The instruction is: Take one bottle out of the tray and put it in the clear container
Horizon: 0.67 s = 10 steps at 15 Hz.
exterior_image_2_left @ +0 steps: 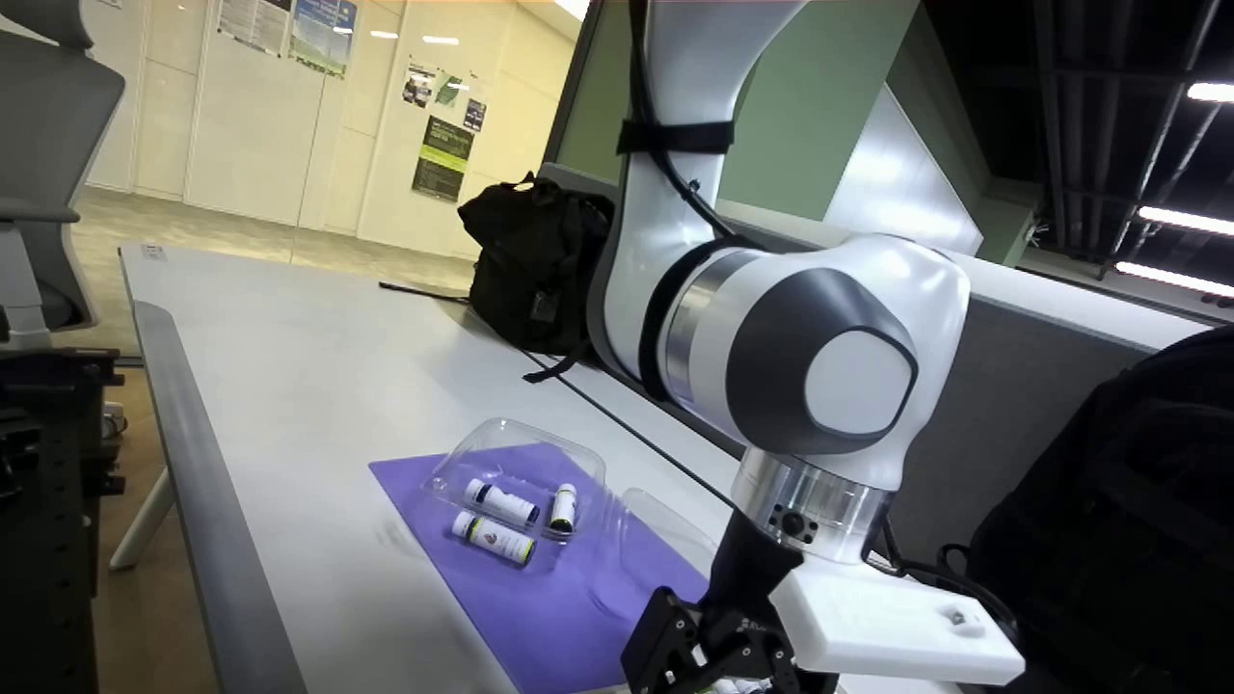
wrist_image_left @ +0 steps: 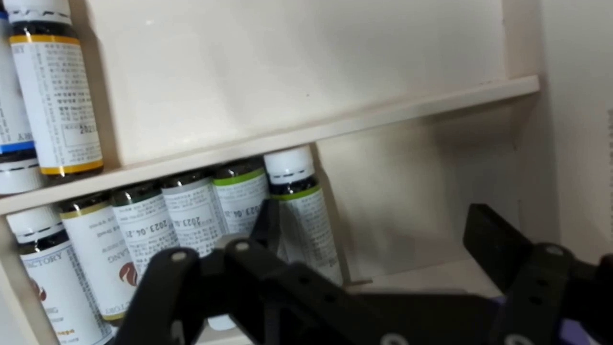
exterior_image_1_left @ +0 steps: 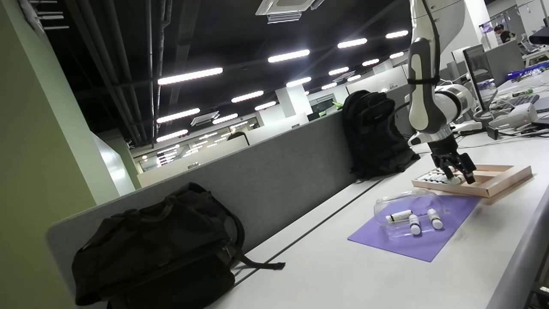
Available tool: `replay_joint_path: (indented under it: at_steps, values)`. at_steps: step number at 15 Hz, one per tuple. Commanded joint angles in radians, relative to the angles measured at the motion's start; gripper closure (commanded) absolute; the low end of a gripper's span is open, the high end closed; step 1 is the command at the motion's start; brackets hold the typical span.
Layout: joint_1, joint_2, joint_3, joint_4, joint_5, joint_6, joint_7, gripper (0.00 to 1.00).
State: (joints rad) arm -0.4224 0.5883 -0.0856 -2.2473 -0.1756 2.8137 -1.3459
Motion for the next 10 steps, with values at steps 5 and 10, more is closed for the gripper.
replay_joint_path:
  at_steps: [5,10]
  values:
    - [-0.011,0.025,0.012,-0.006,0.002,0.002,0.001,0.0]
    - [0.006,0.044,0.002,-0.009,-0.013,0.011,0.012,0.25]
